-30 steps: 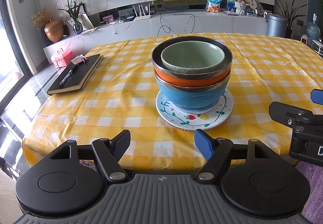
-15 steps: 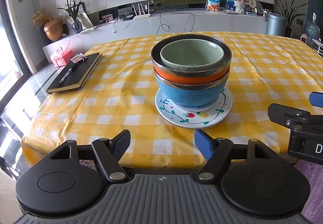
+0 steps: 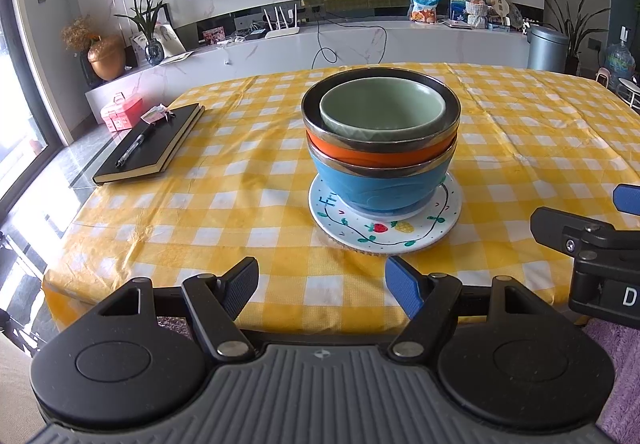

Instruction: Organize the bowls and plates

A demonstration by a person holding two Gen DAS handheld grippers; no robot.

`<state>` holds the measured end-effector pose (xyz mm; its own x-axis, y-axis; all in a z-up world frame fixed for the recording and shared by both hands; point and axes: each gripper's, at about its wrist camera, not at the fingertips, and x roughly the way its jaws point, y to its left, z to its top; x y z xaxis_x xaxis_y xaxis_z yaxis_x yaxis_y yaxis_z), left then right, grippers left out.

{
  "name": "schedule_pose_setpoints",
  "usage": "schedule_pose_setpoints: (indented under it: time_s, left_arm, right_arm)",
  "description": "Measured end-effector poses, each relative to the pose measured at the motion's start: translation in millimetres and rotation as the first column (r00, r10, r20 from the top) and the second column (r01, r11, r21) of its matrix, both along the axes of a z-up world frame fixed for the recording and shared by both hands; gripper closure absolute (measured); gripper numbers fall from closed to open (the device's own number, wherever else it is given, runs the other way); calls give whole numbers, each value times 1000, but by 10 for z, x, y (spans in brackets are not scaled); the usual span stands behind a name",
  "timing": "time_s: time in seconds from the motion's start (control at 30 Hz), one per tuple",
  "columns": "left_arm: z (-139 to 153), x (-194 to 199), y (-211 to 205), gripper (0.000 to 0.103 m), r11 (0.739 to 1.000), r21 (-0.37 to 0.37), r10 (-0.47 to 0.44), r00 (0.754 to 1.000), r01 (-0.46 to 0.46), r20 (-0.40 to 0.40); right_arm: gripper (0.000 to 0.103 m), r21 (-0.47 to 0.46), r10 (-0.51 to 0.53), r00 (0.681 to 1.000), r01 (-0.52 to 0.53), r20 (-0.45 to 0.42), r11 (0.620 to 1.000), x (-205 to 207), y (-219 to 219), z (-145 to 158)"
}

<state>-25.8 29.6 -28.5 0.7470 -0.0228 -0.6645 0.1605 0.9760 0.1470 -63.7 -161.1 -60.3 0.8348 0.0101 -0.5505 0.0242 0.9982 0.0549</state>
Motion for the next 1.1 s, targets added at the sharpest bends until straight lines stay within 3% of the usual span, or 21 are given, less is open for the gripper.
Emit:
schedule_pose_setpoints:
  time_s: [1.1]
  left_arm:
    - [-3, -6, -7, 18, 1000, 1, -5, 1000, 5, 1]
  right_arm:
    - [17, 0, 7, 1000, -7, -4, 1000, 5, 6, -10]
